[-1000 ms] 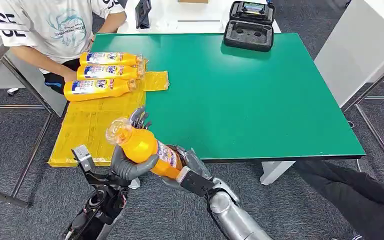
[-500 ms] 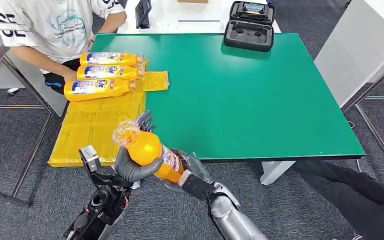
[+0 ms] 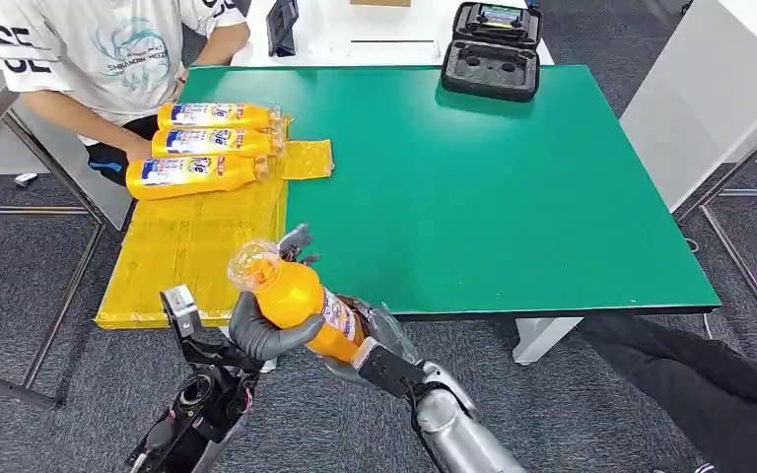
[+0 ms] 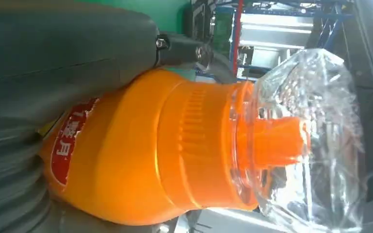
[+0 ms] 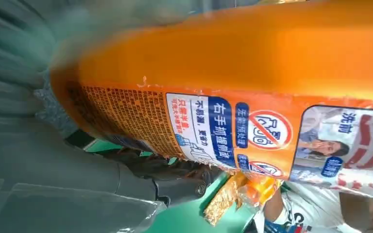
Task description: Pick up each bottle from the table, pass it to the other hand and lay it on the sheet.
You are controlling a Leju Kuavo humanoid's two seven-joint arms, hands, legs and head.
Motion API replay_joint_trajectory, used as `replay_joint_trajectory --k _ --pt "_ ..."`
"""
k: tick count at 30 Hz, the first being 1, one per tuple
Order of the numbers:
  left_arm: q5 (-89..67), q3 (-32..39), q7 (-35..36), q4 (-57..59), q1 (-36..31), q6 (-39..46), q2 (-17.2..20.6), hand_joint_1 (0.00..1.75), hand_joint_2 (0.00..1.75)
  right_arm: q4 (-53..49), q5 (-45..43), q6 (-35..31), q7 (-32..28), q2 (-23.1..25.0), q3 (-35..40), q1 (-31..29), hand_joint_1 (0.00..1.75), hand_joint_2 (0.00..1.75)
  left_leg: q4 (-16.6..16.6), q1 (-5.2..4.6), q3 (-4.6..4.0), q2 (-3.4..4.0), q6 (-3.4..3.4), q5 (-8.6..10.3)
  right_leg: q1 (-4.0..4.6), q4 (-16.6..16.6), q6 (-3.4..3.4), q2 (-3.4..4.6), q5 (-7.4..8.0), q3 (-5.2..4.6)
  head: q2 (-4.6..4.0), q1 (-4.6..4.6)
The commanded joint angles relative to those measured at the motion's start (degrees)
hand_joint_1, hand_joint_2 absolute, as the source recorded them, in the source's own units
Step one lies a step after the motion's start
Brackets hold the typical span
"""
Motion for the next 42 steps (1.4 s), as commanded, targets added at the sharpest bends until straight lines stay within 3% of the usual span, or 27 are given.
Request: replay_joint_trajectory --k 1,18,19,20,21,22,31,42 --pt "0.3 -1.9 1.0 4.1 -2.3 -1.1 0.6 1.75 1.75 0.0 1.1 0.6 1.0 -0.3 0.2 -0.2 1.75 1.75 0.0 0.02 0.19 -0.03 -0.06 -0.07 0.02 0.0 -0.05 -0.04 -0.08 0.20 0.00 0.02" --pt "0.8 -1.1 1.4 2.8 -1.5 -1.4 0.7 1.75 1.75 1.5 2.0 0.0 0.9 -0.2 0.0 -0.7 1.75 1.75 0.0 0.02 0.23 0.02 -0.06 -0.08 0.03 0.0 -0.05 0.01 -0.07 0.24 0.00 0.00" --pt "0.8 -0.9 1.4 2.6 -1.5 -1.2 0.7 1.75 1.75 1.0 1.9 -0.2 0.9 -0.2 -0.3 -0.5 1.40 1.75 -0.1 0.04 0.44 0.03 -0.10 -0.17 0.04 0.0 -0.08 0.02 -0.16 0.43 0.00 0.02" --pt "0.6 -0.6 1.6 2.2 -1.4 -0.7 0.7 1.75 1.75 0.3 1.7 -1.7 1.2 0.0 -1.0 -0.2 0.07 1.75 0.0 0.04 0.27 0.01 -0.07 -0.11 0.04 0.0 -0.06 0.00 -0.10 0.29 0.00 0.02" --pt "0.5 -0.2 1.7 1.8 -1.2 -0.4 0.7 1.75 1.75 -0.4 1.4 -2.1 1.4 0.1 -1.4 0.0 0.00 1.75 0.0 0.01 0.19 0.00 -0.06 -0.07 0.02 0.0 -0.05 -0.01 -0.07 0.20 0.00 0.00" --pt "0.2 -0.1 1.9 1.6 -1.2 0.0 0.8 1.75 1.75 -1.2 1.3 -2.0 1.5 -0.1 -1.3 0.1 0.00 0.00 0.0 0.01 0.17 0.01 -0.06 -0.06 0.01 0.0 -0.04 0.00 -0.07 0.17 0.00 0.02" --pt "-1.9 2.2 2.1 -0.1 -1.6 3.4 1.1 1.75 1.75 -7.9 -3.0 -2.0 1.9 -0.8 -3.8 1.9 0.00 0.00 0.0 0.03 0.15 -0.02 -0.06 -0.06 0.03 0.0 -0.05 -0.03 -0.07 0.17 0.00 0.02" --pt "-2.2 4.0 1.8 0.6 -1.7 4.8 1.3 1.75 1.75 -7.3 -3.4 -1.7 1.9 -1.0 -3.6 1.5 0.00 0.00 0.0 0.03 0.27 0.01 -0.07 -0.10 0.04 0.0 -0.06 -0.01 -0.10 0.27 0.00 0.02"
